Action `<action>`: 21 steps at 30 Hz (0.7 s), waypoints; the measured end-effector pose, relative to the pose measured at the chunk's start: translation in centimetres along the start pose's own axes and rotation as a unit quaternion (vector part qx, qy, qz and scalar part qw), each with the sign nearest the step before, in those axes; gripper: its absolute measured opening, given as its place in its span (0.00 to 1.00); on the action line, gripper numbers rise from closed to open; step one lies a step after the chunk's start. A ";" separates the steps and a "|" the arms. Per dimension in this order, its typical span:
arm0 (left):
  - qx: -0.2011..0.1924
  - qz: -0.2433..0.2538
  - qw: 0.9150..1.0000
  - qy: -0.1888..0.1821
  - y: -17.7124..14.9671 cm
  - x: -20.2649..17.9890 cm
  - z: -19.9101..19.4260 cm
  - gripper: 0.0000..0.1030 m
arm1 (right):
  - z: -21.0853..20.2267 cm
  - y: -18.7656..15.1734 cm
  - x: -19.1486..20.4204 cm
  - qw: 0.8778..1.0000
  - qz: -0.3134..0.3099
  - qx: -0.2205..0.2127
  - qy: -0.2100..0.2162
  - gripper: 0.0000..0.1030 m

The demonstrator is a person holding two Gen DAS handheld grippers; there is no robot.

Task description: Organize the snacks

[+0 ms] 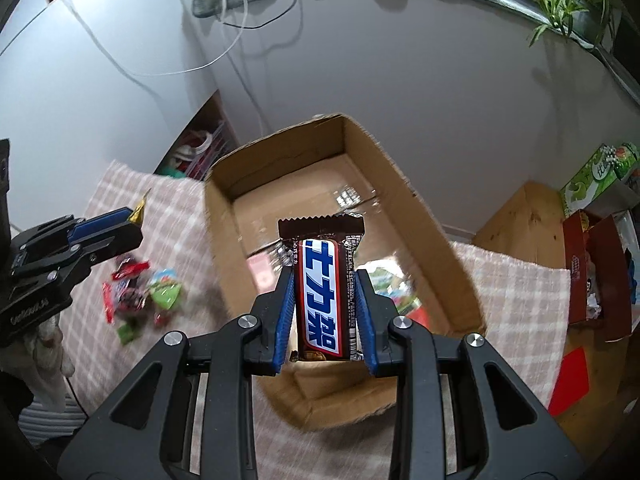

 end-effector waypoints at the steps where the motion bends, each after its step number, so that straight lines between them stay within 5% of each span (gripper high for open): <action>1: -0.001 0.002 1.000 0.001 0.3 -0.1 0.3 0.21 | 0.3 0.1 -0.3 1.000 0.003 0.000 -0.001 0.29; 21: 0.024 0.017 0.999 0.032 2.1 -0.9 6.3 0.21 | 5.0 2.4 -2.7 1.000 0.017 0.020 -0.005 0.29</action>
Point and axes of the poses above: each gripper's, at about its wrist camera, not at the fingertips, and z roughly the way its jaws point, x to its left, y to its top, the point moved 5 cm from there along z, roughly the way its jaws point, and after that the axes turned 12 degrees about -z, right-handed, at the moved point
